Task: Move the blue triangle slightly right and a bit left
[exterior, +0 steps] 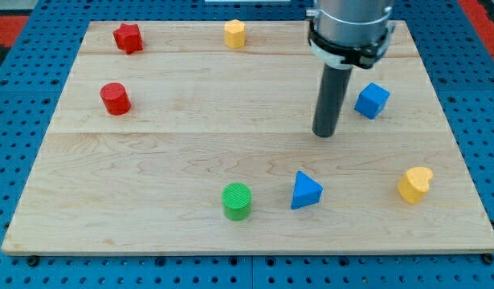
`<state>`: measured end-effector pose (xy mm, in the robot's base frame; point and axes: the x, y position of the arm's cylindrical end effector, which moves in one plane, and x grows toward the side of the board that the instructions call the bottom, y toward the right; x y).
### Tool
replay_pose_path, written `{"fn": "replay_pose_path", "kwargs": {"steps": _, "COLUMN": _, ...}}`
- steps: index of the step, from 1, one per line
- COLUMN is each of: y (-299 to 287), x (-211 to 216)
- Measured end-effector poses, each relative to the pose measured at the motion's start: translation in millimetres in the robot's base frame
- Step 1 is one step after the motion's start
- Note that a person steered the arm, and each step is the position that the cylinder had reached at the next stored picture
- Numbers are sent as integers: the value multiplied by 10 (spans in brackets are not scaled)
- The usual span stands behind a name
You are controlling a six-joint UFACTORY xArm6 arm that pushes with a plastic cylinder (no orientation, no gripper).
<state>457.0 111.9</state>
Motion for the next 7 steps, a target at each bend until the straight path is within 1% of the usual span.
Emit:
{"fn": "replay_pose_path", "kwargs": {"steps": 1, "y": 19, "x": 391}}
{"fn": "replay_pose_path", "kwargs": {"steps": 3, "y": 105, "x": 1553}}
{"fn": "replay_pose_path", "kwargs": {"steps": 4, "y": -446, "x": 1541}}
{"fn": "replay_pose_path", "kwargs": {"steps": 5, "y": -762, "x": 1199}}
{"fn": "replay_pose_path", "kwargs": {"steps": 6, "y": -625, "x": 926}}
{"fn": "replay_pose_path", "kwargs": {"steps": 7, "y": -163, "x": 917}}
